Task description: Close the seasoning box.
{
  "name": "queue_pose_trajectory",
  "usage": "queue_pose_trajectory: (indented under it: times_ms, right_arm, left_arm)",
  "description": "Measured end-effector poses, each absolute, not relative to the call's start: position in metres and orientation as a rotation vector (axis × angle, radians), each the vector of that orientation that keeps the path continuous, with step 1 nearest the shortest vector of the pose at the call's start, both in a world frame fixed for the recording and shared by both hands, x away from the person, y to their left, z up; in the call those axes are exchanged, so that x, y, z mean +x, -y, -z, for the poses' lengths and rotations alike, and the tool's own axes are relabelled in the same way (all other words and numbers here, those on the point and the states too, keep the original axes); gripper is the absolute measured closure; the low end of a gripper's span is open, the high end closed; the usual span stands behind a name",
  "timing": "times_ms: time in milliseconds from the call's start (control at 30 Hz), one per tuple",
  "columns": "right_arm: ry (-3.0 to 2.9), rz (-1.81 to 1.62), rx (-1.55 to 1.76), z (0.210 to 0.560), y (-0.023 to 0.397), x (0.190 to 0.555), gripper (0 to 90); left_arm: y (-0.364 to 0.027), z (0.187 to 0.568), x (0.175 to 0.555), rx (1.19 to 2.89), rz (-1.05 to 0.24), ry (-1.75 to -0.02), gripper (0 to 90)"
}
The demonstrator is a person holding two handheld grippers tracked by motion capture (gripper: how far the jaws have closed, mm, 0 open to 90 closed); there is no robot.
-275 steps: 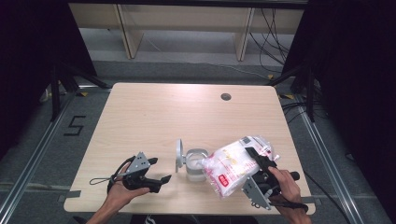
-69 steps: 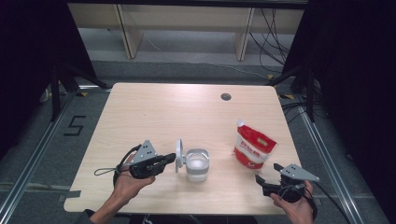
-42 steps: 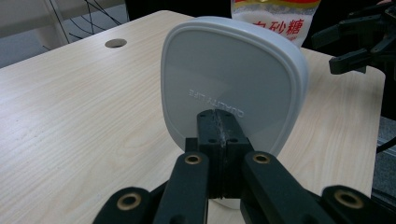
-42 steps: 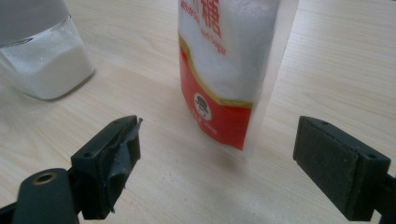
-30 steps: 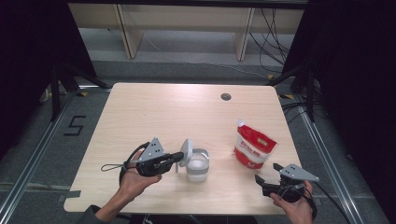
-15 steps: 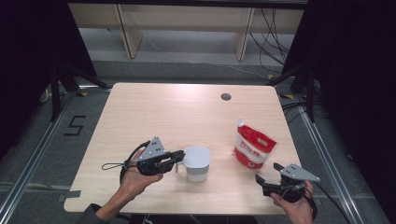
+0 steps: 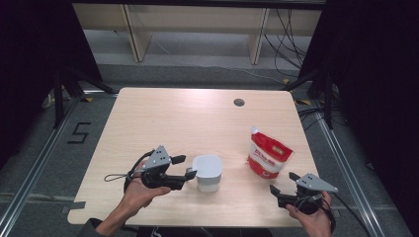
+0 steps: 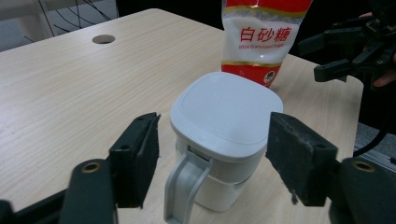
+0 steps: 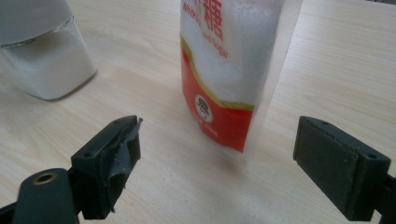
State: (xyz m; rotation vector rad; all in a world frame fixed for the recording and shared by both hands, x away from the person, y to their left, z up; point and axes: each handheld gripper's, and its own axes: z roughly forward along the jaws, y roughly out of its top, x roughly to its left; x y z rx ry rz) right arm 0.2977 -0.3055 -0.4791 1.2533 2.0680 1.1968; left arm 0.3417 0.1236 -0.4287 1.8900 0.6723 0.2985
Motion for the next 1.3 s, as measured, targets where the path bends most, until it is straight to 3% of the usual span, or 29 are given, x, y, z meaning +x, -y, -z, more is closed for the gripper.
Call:
queue_pose_trajectory:
  times_ms: [200, 700, 1300]
  right_arm:
    - [-2.069, -1.191, 1.222, 0.479, 0.307, 0.3, 15.5]
    - [-2.065, -1.19, 1.213, 0.478, 0.306, 0.298, 15.5]
    - [-2.144, -1.115, 1.209, 0.486, 0.297, 0.284, 15.6]
  left_arm:
    - [-0.131, 0.437, 0.342, 1.894, -0.299, -0.706, 24.2]
    - [-0.155, 0.46, 0.333, 1.935, -0.313, -0.75, 17.2]
    - [-0.17, 0.498, 0.32, 2.027, -0.285, -0.807, 16.2]
